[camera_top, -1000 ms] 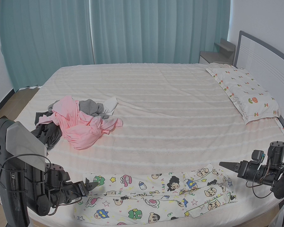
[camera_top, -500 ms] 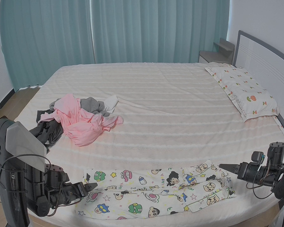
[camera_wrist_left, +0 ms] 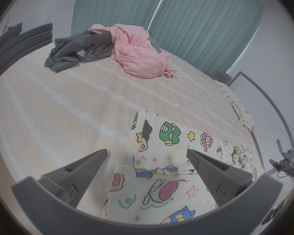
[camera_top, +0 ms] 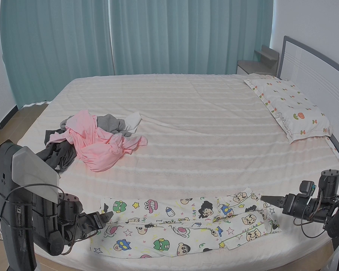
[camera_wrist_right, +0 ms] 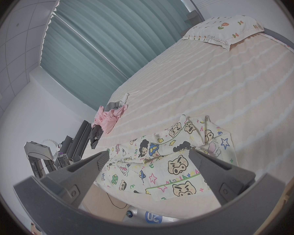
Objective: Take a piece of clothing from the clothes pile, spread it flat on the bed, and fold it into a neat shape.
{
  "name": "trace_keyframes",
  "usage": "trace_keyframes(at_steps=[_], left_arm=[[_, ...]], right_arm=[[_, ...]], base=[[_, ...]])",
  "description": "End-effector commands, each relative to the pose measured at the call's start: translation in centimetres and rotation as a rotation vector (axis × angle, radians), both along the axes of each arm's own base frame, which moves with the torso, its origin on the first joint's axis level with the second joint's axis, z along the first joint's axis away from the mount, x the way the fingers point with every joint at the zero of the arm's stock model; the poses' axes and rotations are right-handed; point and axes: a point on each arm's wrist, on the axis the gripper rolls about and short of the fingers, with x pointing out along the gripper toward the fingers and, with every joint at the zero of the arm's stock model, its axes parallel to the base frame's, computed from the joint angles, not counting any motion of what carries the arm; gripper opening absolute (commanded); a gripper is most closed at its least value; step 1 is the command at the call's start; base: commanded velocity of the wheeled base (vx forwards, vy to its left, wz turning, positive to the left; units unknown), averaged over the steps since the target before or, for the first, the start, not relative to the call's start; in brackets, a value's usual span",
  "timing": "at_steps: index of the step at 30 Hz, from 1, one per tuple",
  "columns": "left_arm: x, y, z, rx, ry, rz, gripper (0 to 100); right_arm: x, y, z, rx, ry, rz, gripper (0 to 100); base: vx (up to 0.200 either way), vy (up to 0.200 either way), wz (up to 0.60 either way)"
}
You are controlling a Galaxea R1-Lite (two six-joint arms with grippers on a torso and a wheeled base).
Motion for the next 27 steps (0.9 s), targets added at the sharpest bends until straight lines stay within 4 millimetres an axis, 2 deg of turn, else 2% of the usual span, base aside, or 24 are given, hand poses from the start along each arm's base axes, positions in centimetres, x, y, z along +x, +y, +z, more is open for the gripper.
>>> trace_keyframes(at_steps=[1,2,3,12,20,21,27], left_arm=[[0.5,-0.2,-1.3,0.018,0.026,-0.012,100],[1.7,-0.5,-2.2,0.028,0.023,-0.021,100],[2.0,-0.5,-2.4,0.032,0.031,-0.023,100],[2.3,-1.9,-2.9,0.046,0.069,-0.074,100],[2.3,-2.1,-3.0,0.079,0.082,-0.108,100],[2.3,-2.2,-3.0,0.079,0.083,-0.111,0],[2.1,-2.1,-3.0,0.083,0.089,-0.113,0]], right_arm=[[-0.5,0.2,-0.2,-0.002,0.018,0.009,100],[-0.5,0.2,-0.3,-0.008,0.029,0.008,100],[-0.6,0.2,-0.3,-0.008,0.032,0.008,100],[-0.6,0.2,-0.3,-0.01,0.033,0.009,100],[-0.6,0.2,-0.3,-0.01,0.033,0.009,100],[-0.6,0.2,-0.3,-0.01,0.033,0.009,100],[-0.5,0.2,-0.4,-0.011,0.037,0.009,100]], base=[[0.0,0.0,0.0],[0.0,0.0,0.0],[0.0,0.0,0.0],[0.0,0.0,0.0],[0.0,0.0,0.0],[0.0,0.0,0.0],[0.0,0.0,0.0]])
